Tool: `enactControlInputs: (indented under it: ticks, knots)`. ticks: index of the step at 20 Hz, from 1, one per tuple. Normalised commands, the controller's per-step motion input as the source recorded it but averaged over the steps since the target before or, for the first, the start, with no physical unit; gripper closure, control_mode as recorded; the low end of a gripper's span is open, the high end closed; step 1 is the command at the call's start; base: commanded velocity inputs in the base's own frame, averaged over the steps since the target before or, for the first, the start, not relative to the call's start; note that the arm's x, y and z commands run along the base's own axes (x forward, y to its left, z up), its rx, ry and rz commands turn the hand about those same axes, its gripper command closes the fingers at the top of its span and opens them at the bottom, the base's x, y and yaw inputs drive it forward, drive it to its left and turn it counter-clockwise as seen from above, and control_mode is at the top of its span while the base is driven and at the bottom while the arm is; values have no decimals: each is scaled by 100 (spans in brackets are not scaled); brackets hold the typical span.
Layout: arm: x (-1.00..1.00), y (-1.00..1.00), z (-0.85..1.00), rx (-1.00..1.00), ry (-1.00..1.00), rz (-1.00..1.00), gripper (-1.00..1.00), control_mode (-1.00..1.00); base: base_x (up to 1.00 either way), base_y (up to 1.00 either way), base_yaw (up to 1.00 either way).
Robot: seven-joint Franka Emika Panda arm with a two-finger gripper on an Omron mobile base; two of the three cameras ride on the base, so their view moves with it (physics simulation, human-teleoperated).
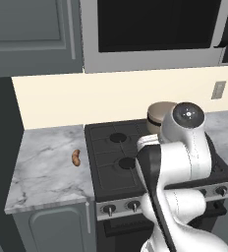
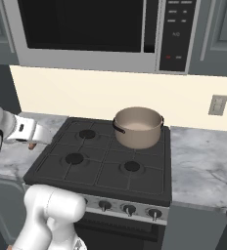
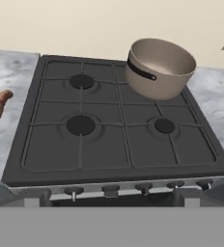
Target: Turn on the burner for the pot on the stove. Wait thirty seconds for the pot to heat up. Then add the potato to the pot.
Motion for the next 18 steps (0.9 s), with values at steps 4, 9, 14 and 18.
enactControlInputs:
  ticks: [4,9,14,18]
  knots:
    - [0,100,-17,0,0,5,-100,-100,0,0,0]
    - [6,100,-34,2,0,8,-100,-100,0,0,0]
    - [1,94,-20,7,-1,17,-100,-100,0,0,0]
    - [3,60,-4,15,0,24,-100,-100,0,0,0]
